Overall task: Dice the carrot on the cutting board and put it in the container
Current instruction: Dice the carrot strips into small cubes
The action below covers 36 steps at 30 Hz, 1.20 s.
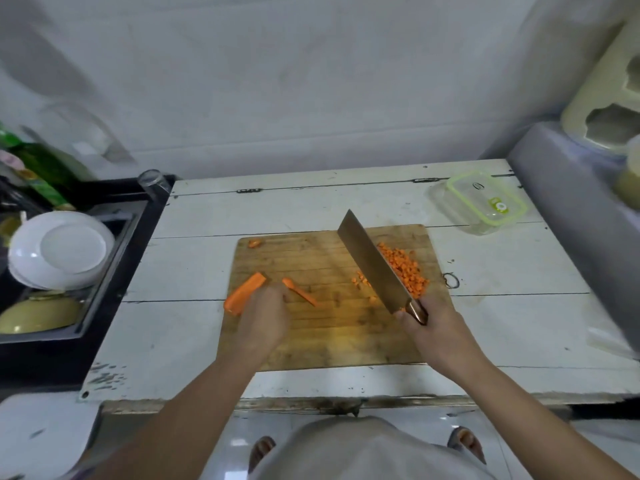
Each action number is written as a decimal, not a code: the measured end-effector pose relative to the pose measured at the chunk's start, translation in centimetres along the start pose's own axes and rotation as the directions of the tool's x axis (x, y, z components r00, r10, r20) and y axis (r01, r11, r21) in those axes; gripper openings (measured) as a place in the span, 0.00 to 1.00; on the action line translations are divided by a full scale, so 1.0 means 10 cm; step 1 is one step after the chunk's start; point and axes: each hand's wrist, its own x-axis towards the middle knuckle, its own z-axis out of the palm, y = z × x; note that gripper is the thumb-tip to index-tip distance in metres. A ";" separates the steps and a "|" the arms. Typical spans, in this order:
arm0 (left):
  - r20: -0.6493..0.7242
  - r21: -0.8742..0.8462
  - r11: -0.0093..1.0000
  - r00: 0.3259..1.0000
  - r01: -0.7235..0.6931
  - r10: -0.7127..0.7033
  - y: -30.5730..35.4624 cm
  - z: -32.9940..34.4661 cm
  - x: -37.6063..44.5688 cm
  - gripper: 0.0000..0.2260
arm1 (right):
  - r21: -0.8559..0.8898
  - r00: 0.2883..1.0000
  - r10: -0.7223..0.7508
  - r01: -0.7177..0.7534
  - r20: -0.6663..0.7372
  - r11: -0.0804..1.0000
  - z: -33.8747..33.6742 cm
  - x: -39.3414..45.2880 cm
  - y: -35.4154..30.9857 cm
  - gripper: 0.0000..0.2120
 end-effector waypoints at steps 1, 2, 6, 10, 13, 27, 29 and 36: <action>-0.007 -0.075 0.997 0.999 -0.033 0.033 0.07 0.05 -0.07 0.10 | 0.005 1.000 0.005 -0.005 0.000 1.000 0.00 -0.02 0.01 0.11; -0.023 -0.119 0.987 0.994 -0.110 0.108 0.15 0.12 -0.12 0.09 | 0.007 1.000 0.005 -0.005 -0.002 1.000 -0.01 -0.03 0.02 0.11; 0.000 0.042 0.897 0.898 -0.440 0.440 0.53 0.51 -0.23 0.17 | -0.010 1.000 -0.001 0.001 -0.001 1.000 -0.01 -0.09 0.03 0.09; -0.045 -0.162 0.954 0.968 -0.251 0.247 0.60 0.57 -0.32 0.12 | -0.063 1.000 0.005 -0.006 -0.010 0.998 -0.04 -0.16 0.08 0.08; 0.024 -0.337 0.941 1.000 -0.002 0.011 0.46 0.44 -0.37 0.13 | -0.054 0.999 0.035 -0.035 -0.007 0.998 -0.04 -0.20 0.12 0.10; 0.452 -0.370 0.820 0.856 0.437 -0.252 0.77 0.35 -0.09 0.15 | 0.001 0.991 0.070 -0.071 0.113 0.997 0.11 -0.25 0.15 0.12; 0.498 -0.403 0.784 0.832 0.472 -0.245 0.79 0.32 -0.10 0.14 | 0.001 0.989 0.069 -0.070 0.131 0.998 0.10 -0.27 0.13 0.13; 0.580 -0.581 0.438 0.727 0.686 -0.369 0.71 0.31 -0.09 0.05 | -0.097 0.991 0.017 -0.003 0.136 0.995 0.11 -0.45 0.04 0.12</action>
